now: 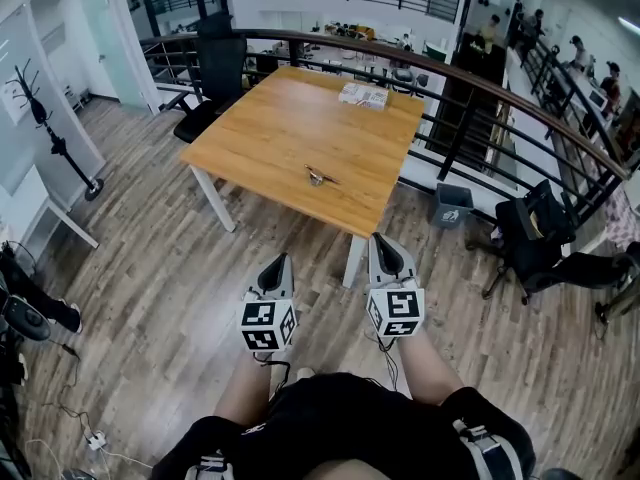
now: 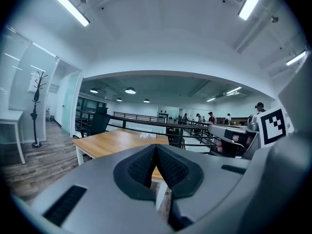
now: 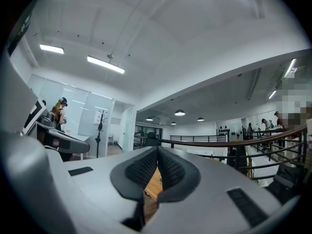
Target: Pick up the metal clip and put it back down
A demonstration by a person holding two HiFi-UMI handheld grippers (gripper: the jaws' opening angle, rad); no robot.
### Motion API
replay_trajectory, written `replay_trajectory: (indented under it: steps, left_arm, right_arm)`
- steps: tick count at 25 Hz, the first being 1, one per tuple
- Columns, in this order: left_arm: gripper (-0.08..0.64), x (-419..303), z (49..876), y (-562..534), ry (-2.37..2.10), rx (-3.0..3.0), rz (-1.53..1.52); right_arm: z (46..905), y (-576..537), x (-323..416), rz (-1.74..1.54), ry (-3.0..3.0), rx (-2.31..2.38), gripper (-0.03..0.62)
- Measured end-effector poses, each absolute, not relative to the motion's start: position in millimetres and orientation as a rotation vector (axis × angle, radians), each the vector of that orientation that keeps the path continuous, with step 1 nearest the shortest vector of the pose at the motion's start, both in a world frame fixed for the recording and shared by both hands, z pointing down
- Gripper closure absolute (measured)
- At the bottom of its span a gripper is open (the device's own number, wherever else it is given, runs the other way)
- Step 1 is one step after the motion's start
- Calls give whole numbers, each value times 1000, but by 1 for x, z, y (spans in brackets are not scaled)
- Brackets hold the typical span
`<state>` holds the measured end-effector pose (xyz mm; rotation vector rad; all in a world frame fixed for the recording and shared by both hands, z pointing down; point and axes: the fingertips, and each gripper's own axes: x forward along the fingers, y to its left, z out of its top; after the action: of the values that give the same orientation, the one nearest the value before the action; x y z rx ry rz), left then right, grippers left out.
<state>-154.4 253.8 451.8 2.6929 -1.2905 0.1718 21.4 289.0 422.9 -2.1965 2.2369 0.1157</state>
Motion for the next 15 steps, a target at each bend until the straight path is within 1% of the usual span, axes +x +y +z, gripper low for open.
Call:
replay_trajectory:
  steps: [15]
  left_arm:
    - [548,-210,463,164,-1208,2733,154]
  right_arm:
    - [429,208,-37,154,2183,-2255,575]
